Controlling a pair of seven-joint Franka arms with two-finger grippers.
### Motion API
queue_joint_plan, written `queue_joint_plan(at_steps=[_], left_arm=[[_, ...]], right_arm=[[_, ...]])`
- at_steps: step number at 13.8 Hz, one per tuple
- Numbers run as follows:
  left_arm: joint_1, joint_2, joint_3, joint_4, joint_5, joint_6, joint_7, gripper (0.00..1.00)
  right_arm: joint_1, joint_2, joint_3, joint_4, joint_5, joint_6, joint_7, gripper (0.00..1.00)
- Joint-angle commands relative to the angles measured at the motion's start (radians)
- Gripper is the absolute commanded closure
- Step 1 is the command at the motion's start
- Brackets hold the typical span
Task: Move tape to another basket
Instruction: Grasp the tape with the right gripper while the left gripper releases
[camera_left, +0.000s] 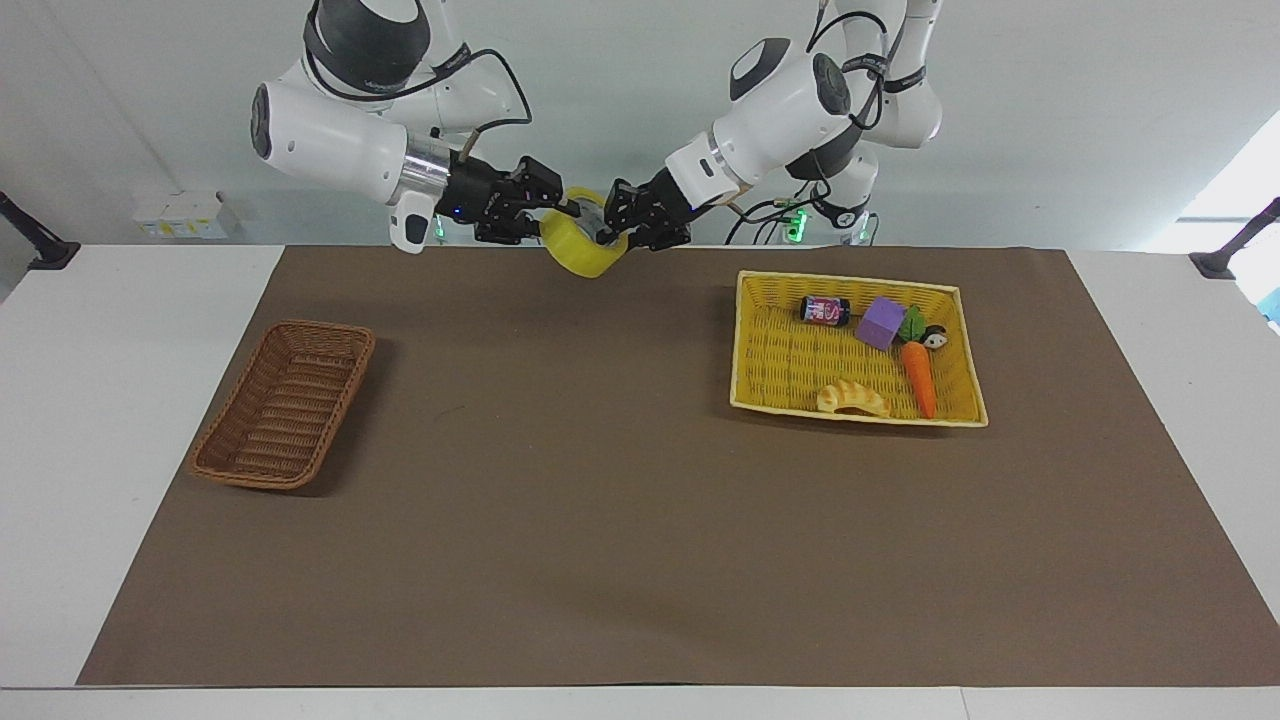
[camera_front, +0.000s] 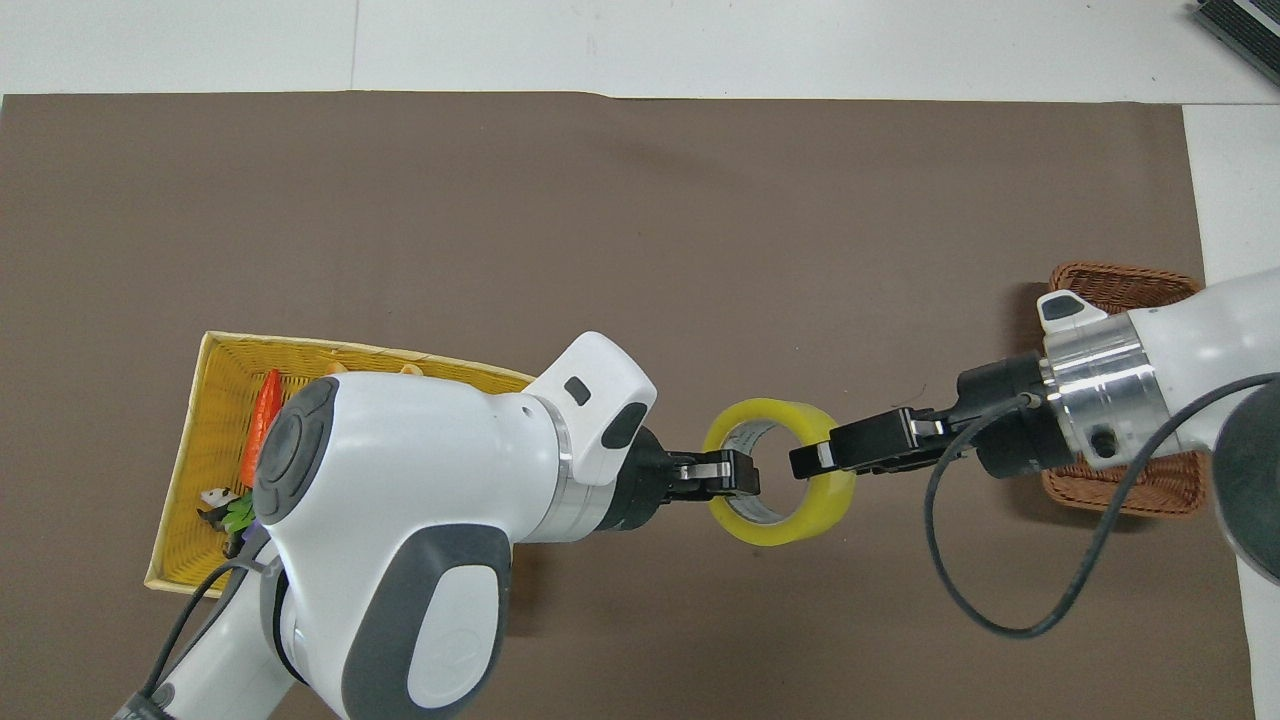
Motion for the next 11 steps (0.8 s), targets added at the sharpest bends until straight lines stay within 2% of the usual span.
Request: queue_joint_plan(at_steps=[1, 3, 8, 11], left_arm=[[-0.002, -0.017, 0.006, 0.010, -0.021, -0.010, -0.071, 0.00], [0.001, -0.030, 0.011, 0.010, -0.024, 0.004, -0.214, 0.00], [0.051, -0.058, 0.028, 0.008, 0.003, -0.069, -0.231, 0.00], [0.146, -0.052, 0.026, 0.008, 0.161, -0.095, -0.220, 0.00]], right_arm=[[-0.010, 0.033, 0.001, 0.065, -0.011, -0.009, 0.043, 1.00], [-0.015, 0.037, 0.001, 0.068, -0.039, -0.009, 0.034, 1.00], [-0.116, 0.065, -0.002, 0.102, -0.203, -0.012, -0.190, 1.00], [-0.173, 0.068, -0.002, 0.103, -0.344, 0.005, -0.282, 1.00]])
